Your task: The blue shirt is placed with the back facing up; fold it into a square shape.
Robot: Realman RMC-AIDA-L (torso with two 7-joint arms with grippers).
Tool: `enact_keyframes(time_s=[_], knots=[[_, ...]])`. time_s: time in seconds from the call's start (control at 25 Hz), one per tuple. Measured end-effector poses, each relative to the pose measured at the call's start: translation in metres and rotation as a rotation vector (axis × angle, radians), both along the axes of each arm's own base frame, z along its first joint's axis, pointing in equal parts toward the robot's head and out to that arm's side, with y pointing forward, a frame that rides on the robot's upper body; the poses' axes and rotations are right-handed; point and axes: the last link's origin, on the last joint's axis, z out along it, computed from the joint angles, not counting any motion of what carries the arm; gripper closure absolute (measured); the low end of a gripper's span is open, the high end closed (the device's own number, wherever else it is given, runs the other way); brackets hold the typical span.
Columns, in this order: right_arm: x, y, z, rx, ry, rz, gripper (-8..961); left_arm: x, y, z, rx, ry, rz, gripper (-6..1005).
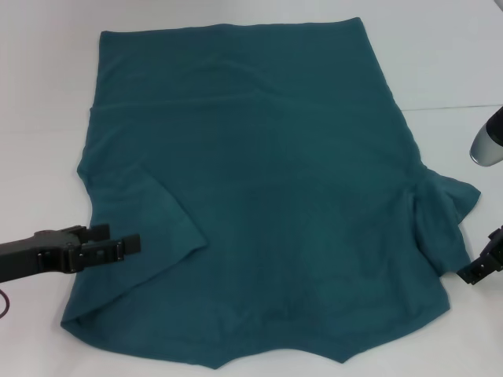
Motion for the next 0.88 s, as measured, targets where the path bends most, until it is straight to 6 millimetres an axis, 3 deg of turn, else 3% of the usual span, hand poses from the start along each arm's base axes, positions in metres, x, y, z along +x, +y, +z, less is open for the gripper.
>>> enact_keyframes(time_s=[0.72, 0.88], knots=[[0.006, 0.003, -0.012, 0.007, -0.041, 0.008, 6, -0.001, 0.001, 0.000, 0.004, 0.005, 0.011, 65], [0.006, 0.006, -0.012, 0.026, -0.045, 0.024, 84, -0.002, 0.001, -0.001, 0.004, 0.006, 0.013, 65]])
